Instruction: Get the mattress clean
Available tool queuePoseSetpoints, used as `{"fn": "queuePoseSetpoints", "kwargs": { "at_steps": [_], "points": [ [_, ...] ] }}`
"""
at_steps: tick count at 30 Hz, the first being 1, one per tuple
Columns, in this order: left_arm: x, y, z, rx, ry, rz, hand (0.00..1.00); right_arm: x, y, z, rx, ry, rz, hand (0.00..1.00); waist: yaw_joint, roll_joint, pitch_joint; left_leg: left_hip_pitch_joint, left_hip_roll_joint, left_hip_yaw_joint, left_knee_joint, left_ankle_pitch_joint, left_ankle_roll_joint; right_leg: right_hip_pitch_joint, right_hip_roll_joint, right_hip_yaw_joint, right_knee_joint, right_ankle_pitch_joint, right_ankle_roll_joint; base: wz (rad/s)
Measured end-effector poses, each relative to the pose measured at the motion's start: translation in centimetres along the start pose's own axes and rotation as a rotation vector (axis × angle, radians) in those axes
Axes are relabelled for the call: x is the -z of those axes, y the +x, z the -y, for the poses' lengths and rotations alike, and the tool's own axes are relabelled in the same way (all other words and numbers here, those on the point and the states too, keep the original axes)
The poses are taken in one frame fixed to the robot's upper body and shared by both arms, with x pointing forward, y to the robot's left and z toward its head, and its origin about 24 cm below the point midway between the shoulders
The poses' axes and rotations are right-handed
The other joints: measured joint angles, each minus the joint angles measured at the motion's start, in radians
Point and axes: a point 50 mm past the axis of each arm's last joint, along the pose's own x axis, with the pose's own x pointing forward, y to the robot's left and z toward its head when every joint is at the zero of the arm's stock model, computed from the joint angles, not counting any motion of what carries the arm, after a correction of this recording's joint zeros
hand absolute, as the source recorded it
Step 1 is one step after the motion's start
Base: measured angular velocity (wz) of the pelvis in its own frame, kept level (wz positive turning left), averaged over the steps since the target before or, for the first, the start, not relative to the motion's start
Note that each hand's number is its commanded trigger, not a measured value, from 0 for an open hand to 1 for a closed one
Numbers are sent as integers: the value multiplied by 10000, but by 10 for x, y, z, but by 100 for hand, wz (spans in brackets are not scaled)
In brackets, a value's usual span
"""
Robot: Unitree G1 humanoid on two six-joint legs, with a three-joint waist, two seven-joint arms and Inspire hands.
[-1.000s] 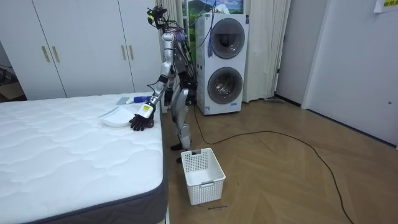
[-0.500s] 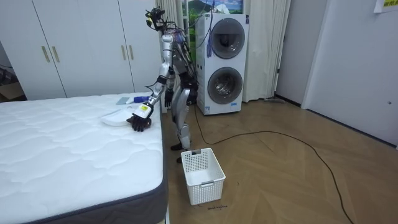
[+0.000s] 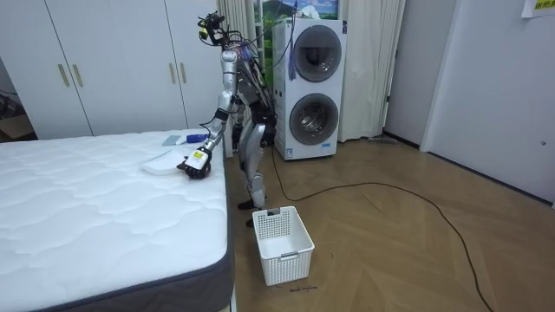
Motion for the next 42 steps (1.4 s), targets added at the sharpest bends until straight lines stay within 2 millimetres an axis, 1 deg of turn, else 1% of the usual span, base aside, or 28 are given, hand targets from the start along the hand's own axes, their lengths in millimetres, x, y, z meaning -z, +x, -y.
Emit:
{"fn": "queuePoseSetpoints", "kwargs": {
  "at_steps": [5,10,14,17,20,22,25,26,27,28,30,32,34,37,40,42],
  "points": [
    [-1,0,0,-3,20,47,100,-5,0,0,53,329,184,0,4,-9,6,4,-6,16,26,-5,6,6,-2,34,30,-3,4,0],
    [-2,0,0,39,356,261,100,-6,0,1,241,689,251,0,-4,-3,9,3,1,16,91,-7,8,16,-5,24,58,-6,6,0],
    [-3,1,-1,-36,607,458,100,-4,0,5,373,1710,82,0,-10,5,14,-18,10,11,214,-51,24,11,-30,-3,150,-26,4,0],
    [-5,2,-3,-65,1309,893,100,-1,1,15,647,2437,-41,0,31,6,15,-13,7,92,376,-184,53,-41,-80,50,413,-157,23,-4],
    [-6,4,-11,-242,2484,1661,100,-6,3,24,924,3014,38,0,47,17,13,6,34,133,376,-200,60,-5,-61,58,345,-160,21,-4],
    [-8,3,-12,-327,2869,2085,100,-5,3,28,1052,3046,44,0,83,34,9,62,40,132,380,-204,57,53,-41,70,323,-160,22,0],
    [-13,3,-13,-655,3341,2738,100,-6,3,40,1339,3041,138,0,211,161,-3,65,52,139,455,-213,54,63,-24,86,289,-144,26,0],
    [-14,2,-13,-820,3542,2984,100,-6,4,47,1536,3174,167,0,280,228,-2,72,55,154,462,-215,57,68,-25,92,340,-141,27,0],
    [-12,2,-15,-1043,3674,3121,100,-5,4,53,1711,3403,130,0,331,288,-4,92,57,179,457,-215,57,68,-26,110,357,-141,27,-4],
    [-10,1,-16,-1168,3717,3146,100,-5,4,55,1783,3528,133,0,342,296,-3,121,58,208,437,-215,57,68,-27,137,377,-142,27,-9],
    [1,-2,-17,-1500,4044,3183,100,-8,4,65,2028,3924,287,0,456,297,-6,272,58,331,338,-215,56,81,-10,292,446,-151,21,-13],
    [5,-4,-16,-1575,4479,3411,100,-9,4,71,2250,4422,297,0,564,296,-7,302,58,390,328,-224,41,53,-11,348,517,-201,11,-6],
    [9,-5,-17,-1635,5403,3895,100,-7,3,74,2359,4862,231,0,603,288,-12,339,41,376,332,-227,35,68,-27,344,536,-250,2,0],
    [13,-7,-18,-1741,6099,4306,100,-8,3,78,2431,5138,250,0,590,287,-21,351,43,374,323,-225,32,93,-25,328,517,-242,-4,0],
    [16,-9,-17,-1837,6419,4500,100,-5,3,79,2477,5584,122,0,585,270,-40,433,57,375,307,-225,33,206,-14,313,451,-223,4,0],
    [23,-10,-17,-1828,6650,4414,100,-1,3,80,2530,6040,-57,0,573,257,-176,487,87,391,278,-224,34,284,33,324,307,-156,12,-5]
  ]
}}
